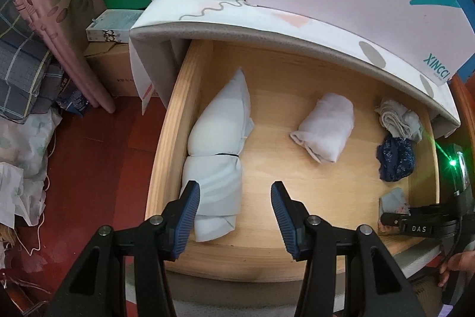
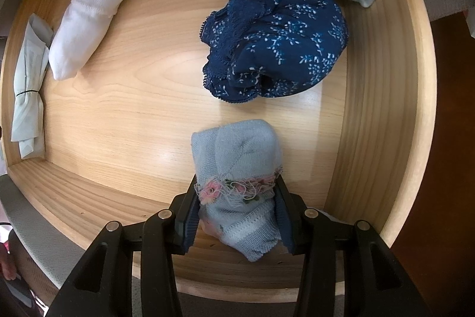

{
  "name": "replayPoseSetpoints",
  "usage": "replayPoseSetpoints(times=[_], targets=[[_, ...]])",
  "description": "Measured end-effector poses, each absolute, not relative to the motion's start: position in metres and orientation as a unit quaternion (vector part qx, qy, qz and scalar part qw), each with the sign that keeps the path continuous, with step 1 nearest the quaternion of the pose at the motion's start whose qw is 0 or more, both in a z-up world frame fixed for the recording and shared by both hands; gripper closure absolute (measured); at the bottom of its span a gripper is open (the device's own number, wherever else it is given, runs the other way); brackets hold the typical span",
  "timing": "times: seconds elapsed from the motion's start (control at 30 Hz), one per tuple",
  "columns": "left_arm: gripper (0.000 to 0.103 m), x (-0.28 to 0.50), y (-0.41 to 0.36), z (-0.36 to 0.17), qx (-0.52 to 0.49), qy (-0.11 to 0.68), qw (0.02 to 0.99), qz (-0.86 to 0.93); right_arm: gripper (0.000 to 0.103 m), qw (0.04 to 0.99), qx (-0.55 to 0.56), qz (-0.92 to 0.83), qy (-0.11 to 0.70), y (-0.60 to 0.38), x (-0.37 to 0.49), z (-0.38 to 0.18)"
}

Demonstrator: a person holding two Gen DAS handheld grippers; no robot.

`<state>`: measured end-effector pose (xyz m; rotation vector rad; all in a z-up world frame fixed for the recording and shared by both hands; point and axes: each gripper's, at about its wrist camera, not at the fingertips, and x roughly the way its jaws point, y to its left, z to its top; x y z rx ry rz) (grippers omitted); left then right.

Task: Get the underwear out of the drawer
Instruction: 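Return the left gripper to the drawer while the right gripper lifts the light blue floral sock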

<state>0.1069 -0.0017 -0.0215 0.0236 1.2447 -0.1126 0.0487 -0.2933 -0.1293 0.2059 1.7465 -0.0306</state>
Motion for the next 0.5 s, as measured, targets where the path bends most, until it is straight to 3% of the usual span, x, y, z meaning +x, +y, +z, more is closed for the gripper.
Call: replayPoseSetpoints(times=[0.5], targets=[[0.052, 0.110, -0.002, -0.029, 0.022, 0.598, 0.801, -0.039, 0.063, 0.683, 0.080, -0.017, 0.726, -0.291, 0.053, -0.103]])
